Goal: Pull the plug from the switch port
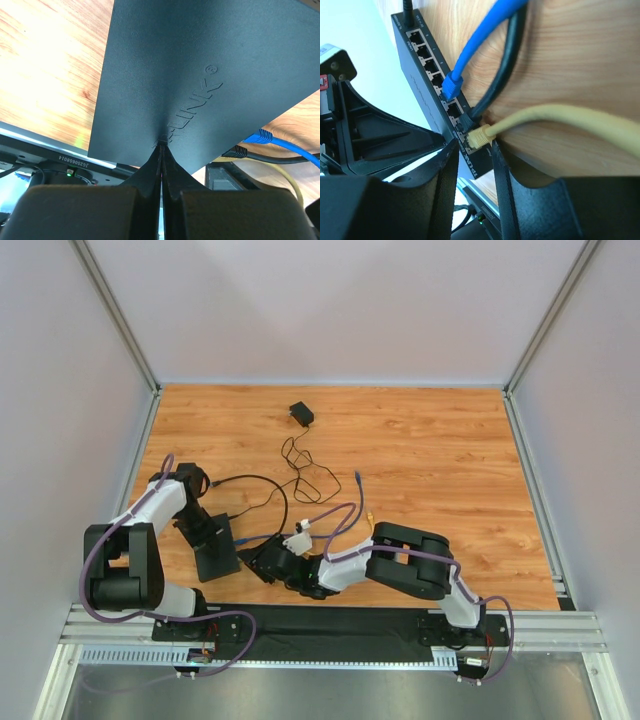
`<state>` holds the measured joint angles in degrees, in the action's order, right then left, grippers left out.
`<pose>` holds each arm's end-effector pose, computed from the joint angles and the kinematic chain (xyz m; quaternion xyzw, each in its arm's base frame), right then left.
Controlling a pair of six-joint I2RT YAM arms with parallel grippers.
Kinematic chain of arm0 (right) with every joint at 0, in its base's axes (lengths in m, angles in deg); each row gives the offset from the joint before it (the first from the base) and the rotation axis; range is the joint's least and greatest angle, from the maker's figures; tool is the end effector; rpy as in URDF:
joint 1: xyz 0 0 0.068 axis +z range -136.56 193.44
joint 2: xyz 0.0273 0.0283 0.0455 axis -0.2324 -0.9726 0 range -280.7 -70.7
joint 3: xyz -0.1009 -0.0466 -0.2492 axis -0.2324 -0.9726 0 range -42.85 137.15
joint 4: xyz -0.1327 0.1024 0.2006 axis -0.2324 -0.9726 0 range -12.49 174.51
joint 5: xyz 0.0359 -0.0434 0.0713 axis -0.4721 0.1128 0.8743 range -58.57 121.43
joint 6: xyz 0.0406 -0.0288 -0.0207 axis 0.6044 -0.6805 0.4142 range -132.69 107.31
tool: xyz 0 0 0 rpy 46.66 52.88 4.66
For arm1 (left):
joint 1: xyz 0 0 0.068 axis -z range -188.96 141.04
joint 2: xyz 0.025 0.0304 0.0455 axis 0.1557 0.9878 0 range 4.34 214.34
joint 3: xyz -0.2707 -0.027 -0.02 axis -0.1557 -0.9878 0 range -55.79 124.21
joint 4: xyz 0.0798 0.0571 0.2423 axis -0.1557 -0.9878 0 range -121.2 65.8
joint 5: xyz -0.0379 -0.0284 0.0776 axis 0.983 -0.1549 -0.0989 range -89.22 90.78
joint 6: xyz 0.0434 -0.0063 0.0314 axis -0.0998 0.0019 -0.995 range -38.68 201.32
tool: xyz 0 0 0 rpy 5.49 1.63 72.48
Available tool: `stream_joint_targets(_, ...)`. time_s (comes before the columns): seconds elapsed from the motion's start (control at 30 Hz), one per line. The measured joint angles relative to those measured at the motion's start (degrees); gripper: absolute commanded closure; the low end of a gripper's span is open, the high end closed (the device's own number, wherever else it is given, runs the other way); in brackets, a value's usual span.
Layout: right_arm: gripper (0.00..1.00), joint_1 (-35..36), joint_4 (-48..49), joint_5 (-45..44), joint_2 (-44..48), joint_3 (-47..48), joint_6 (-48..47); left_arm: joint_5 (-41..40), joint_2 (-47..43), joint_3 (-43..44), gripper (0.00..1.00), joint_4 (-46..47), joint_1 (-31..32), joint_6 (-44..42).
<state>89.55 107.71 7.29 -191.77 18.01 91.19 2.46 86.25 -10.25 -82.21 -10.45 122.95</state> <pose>0.1138 0.3994 0.0928 0.3005 0.8272 0.4363 0.1871 0.2072 0.0044 0.1687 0.3677 -0.9290 0.0006 0.0410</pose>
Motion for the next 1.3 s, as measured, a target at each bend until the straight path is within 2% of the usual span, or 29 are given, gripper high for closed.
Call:
stream_joint_targets(0.3, 0.64, 0.9, -6.5, -2.8, 1.2, 1.5, 3.8, 0.0, 0.0, 0.0, 1.00, 0.0, 0.0, 0.0)
stream_joint_targets(0.8, 0.65, -0.1, -5.6, -1.5, -0.3, 3.1, 1.6, 0.1, 0.4, 0.2, 1.00, -0.2, 0.0, 0.0)
stream_joint_targets(0.93, 0.72, -0.2, -5.4, -1.2, -0.6, 3.3, 1.2, 0.0, 0.5, 0.3, 1.00, -0.3, 0.0, 0.0)
stream_joint_targets(1.1, 0.73, -0.2, -4.9, -1.2, -0.7, 3.0, 1.3, 0.0, 0.6, 0.3, 1.00, -0.3, -0.1, 0.0)
stream_joint_targets(1.2, 0.85, -0.2, -4.9, -1.1, -0.8, 3.0, 1.4, 0.0, 0.6, 0.4, 1.00, -0.3, -0.1, 0.0)
stream_joint_targets(1.3, 0.90, -0.2, -4.7, -1.1, -0.8, 2.8, 1.7, 0.0, 0.7, 0.4, 1.00, -0.3, -0.1, 0.0)
